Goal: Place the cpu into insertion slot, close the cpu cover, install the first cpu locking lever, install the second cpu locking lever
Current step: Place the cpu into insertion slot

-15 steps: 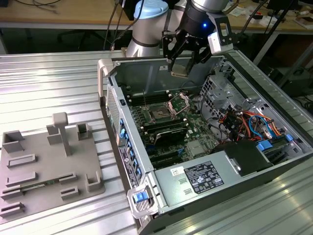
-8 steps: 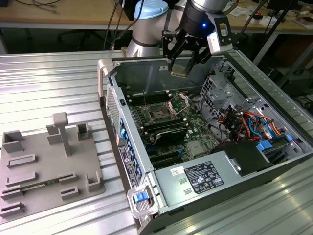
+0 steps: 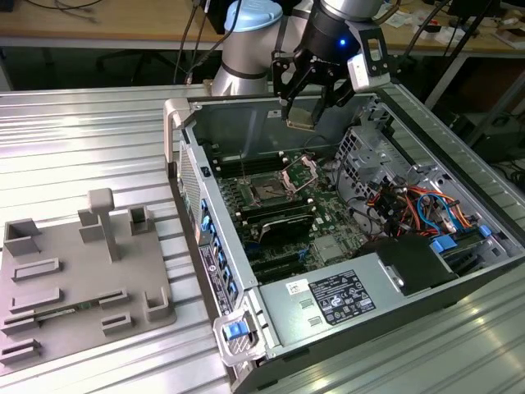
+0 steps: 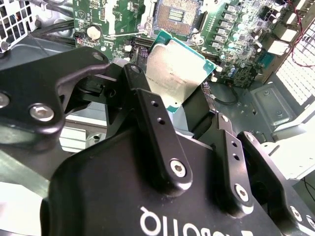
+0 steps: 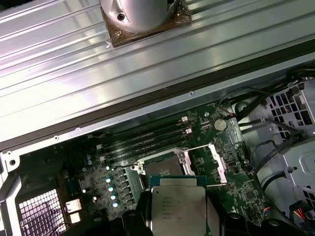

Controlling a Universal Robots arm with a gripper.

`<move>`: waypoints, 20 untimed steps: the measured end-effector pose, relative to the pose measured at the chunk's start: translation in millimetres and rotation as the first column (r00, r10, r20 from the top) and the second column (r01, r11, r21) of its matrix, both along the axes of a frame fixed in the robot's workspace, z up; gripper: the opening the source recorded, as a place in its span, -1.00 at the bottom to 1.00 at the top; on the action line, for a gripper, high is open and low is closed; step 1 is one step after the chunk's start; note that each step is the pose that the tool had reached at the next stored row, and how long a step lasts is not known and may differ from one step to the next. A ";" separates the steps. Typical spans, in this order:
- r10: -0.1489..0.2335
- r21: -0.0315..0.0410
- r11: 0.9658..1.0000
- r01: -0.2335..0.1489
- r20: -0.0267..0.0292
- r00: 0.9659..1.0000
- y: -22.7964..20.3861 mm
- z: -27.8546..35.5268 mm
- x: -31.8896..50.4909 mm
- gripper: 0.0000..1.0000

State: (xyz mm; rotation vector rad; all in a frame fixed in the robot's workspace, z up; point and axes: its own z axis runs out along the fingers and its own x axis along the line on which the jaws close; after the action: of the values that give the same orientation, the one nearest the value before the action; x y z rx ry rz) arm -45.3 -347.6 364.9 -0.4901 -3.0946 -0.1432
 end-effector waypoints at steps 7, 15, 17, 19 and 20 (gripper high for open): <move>-0.046 0.000 0.999 0.046 0.000 0.999 0.0 -1.3 0.0 0.09; -0.107 0.000 0.994 0.107 0.000 0.994 0.0 -3.1 -0.8 0.09; -0.119 0.000 0.993 0.119 0.000 0.993 0.0 -3.5 -1.2 0.09; -0.131 0.000 0.991 0.131 0.000 0.991 0.0 -4.0 -1.7 0.09; -0.136 0.000 0.991 0.136 0.000 0.991 0.0 -4.2 -2.0 0.09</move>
State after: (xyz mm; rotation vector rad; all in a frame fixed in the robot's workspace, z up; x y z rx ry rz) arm -47.3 -347.6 360.7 -0.7018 -3.0600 -0.1438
